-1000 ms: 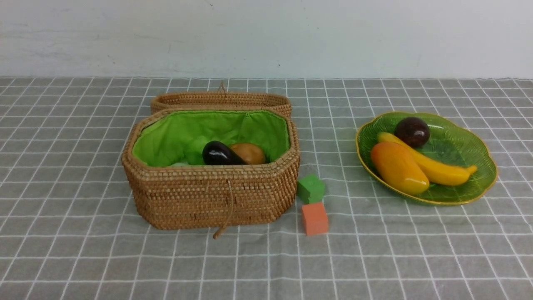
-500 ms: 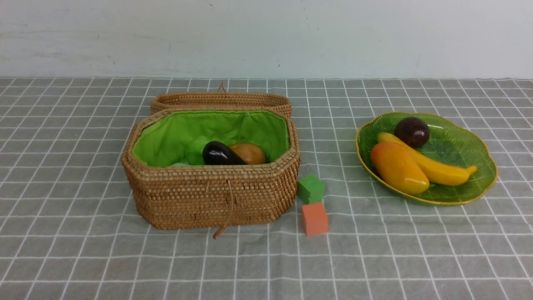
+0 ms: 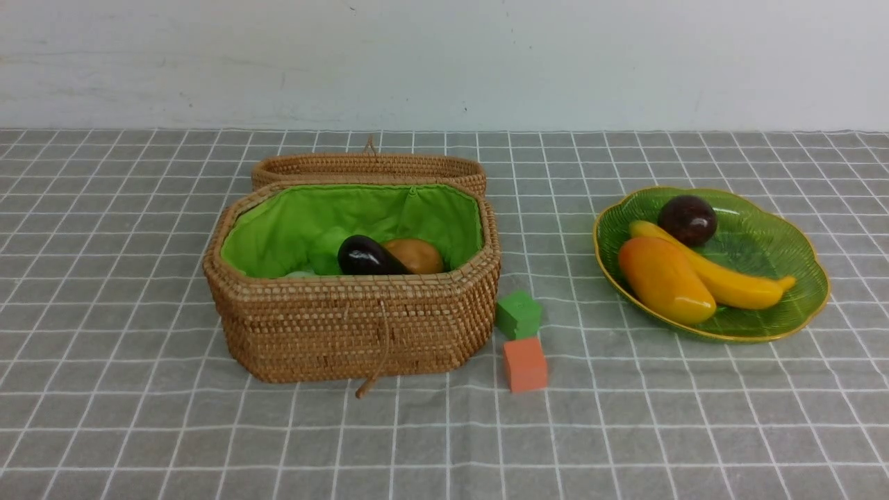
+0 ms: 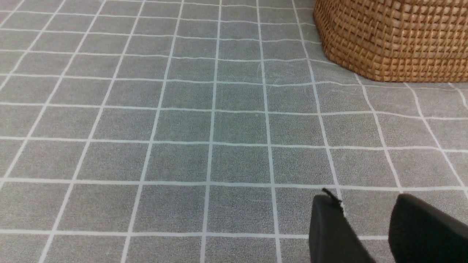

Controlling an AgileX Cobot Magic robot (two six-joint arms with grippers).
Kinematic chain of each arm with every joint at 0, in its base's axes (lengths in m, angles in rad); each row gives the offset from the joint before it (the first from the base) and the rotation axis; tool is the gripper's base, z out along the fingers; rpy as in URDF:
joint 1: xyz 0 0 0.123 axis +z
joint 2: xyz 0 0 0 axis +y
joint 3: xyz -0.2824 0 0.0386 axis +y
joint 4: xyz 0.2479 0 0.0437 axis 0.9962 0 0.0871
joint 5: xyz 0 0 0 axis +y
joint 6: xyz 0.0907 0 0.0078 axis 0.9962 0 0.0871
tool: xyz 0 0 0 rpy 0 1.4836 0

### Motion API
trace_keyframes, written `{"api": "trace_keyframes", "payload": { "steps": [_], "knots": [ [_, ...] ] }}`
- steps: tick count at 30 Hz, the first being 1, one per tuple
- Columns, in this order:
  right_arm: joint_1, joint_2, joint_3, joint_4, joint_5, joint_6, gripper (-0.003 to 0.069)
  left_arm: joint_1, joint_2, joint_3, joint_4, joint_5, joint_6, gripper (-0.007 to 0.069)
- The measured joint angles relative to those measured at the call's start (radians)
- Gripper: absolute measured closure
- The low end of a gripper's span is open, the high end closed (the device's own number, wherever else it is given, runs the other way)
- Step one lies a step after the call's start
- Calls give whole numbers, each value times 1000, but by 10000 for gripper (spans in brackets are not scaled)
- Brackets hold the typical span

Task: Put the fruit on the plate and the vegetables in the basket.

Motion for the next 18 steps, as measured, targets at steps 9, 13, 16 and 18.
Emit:
{"api": "trace_keyframes", "payload": {
  "steps": [9, 13, 16, 18],
  "knots": [
    [0, 0, 0, 0, 0, 0, 571, 0, 0, 0, 0, 0, 0, 386],
    [0, 0, 0, 0, 0, 0, 566, 0, 0, 0, 0, 0, 0, 386],
    [0, 0, 0, 0, -1, 0, 561, 0, 0, 0, 0, 0, 0, 386],
    [0, 0, 0, 0, -1, 0, 559, 0, 0, 0, 0, 0, 0, 386]
  ]
}}
